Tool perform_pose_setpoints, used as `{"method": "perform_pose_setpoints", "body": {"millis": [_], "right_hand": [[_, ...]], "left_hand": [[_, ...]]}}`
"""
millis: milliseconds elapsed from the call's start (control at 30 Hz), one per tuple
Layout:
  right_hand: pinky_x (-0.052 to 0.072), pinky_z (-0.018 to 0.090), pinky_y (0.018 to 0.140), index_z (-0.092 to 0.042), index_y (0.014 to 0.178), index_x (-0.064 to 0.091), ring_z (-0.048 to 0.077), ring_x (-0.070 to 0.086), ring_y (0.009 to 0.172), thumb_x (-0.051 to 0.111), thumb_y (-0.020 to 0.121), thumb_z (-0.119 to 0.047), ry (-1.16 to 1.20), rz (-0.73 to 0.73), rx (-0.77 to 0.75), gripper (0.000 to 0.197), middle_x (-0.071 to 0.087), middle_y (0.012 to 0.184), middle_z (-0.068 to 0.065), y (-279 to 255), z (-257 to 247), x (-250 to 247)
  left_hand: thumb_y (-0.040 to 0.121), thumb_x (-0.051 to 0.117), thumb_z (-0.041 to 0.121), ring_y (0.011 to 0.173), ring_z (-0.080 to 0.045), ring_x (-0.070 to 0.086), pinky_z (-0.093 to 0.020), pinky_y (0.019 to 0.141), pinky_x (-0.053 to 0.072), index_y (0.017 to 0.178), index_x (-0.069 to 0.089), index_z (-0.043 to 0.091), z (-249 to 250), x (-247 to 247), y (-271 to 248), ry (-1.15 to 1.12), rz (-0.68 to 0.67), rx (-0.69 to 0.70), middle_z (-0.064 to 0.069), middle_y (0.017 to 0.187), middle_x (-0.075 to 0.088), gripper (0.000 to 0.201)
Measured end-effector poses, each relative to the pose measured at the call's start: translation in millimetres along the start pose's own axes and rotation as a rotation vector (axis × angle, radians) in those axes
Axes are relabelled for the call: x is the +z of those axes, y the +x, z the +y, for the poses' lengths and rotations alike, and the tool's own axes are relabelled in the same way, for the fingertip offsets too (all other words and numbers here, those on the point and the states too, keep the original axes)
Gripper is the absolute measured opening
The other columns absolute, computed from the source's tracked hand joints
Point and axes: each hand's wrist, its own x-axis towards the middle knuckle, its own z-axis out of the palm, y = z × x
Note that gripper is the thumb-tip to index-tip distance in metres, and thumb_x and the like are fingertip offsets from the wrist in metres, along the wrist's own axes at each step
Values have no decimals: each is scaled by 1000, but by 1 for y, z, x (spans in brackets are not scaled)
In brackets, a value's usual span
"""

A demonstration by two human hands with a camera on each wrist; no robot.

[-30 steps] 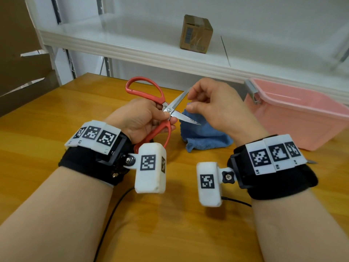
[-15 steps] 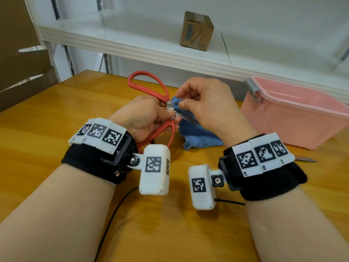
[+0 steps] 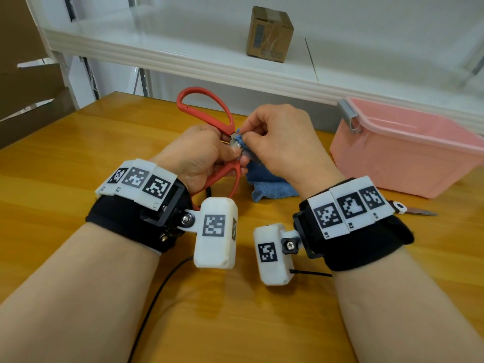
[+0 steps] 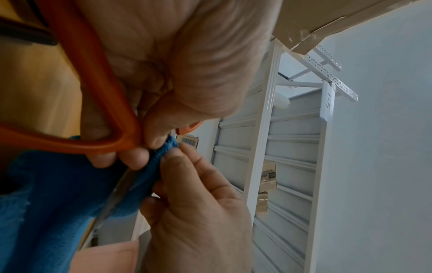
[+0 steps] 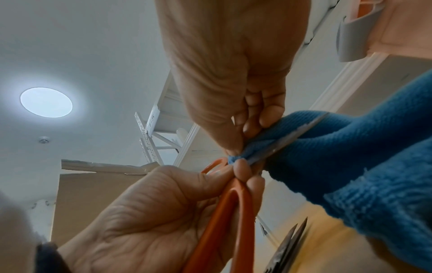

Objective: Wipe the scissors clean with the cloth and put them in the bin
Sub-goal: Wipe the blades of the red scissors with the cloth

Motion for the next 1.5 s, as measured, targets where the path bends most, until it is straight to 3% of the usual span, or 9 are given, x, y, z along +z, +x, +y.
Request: {"method": "perform_pose_setpoints", "body": {"millis": [267, 367, 533, 667, 967, 1100, 1233, 1367, 1500], "right_hand": [[54, 33, 85, -22, 94, 73, 11, 65, 90, 59, 91, -13, -36, 58, -11, 17, 71, 91, -8, 0, -1, -5], [54, 31, 86, -23, 93, 75, 8, 65, 90, 65, 90, -17, 1, 27, -25, 12, 71, 91, -10, -1, 0, -5], [56, 36, 83, -23, 90, 70, 10, 69, 83, 67, 91, -18, 53, -5, -1, 6, 72, 84, -7, 0, -1, 0], [54, 37, 79, -22, 90, 67, 13, 64, 87, 67, 91, -16, -10, 21, 4, 6, 67, 94, -1, 1, 2, 1], [45, 23, 74, -22, 90, 68, 11, 55, 91, 66, 91, -18, 4, 51, -23, 5, 57, 102, -2, 0, 2, -9], [52, 33, 78, -25, 87, 70, 10, 58, 89, 68, 90, -20, -14, 59, 6, 6, 57, 94, -7, -1, 0, -9], [50, 31, 78, -24, 90, 70, 7, 53, 86, 66, 91, -19, -33, 111, 35, 6, 45, 80, -17, -1, 0, -13], [49, 28, 73, -28, 85, 66, 3, 55, 72, 67, 91, -20, -29, 30, 3, 9, 51, 88, -14, -3, -5, -11], [55, 40, 79, -28, 84, 68, 13, 61, 89, 67, 89, -21, -26, 112, 69, 8, 62, 95, -6, -1, -4, -9]], "left_hand": [[92, 49, -12, 70, -19, 68, -37, 71, 62, 103, 61, -2, 0, 1, 1, -26, 2, 10, -15, 85, 68, 19], [91, 49, -12, 71, -19, 69, -36, 71, 61, 99, 63, 0, 0, 0, 2, -26, 5, 13, -13, 82, 69, 20], [91, 49, -13, 71, -19, 69, -38, 73, 61, 100, 64, 2, -1, 0, 2, -9, 2, 29, -13, 82, 70, 22], [90, 49, -14, 67, -20, 67, -40, 72, 61, 103, 62, -1, -1, 3, 1, 6, 4, 39, -16, 85, 67, 22], [90, 49, -14, 68, -20, 69, -36, 67, 61, 109, 60, -5, 3, 4, -1, -17, 0, 35, -19, 88, 66, 23], [91, 49, -14, 68, -21, 68, -36, 67, 61, 115, 57, -8, 3, 6, -3, -10, 2, 33, -23, 97, 65, 27], [91, 48, -15, 68, -22, 67, -39, 69, 62, 119, 54, -8, 3, 7, -2, -3, 8, 34, -22, 93, 61, 29], [90, 48, -15, 69, -21, 66, -40, 72, 61, 113, 59, -9, 3, 6, -4, -5, -18, 48, -19, 90, 65, 25], [91, 48, -15, 70, -22, 67, -40, 71, 61, 115, 58, -9, 3, 6, -3, 19, -3, 48, -22, 94, 63, 27]]}}
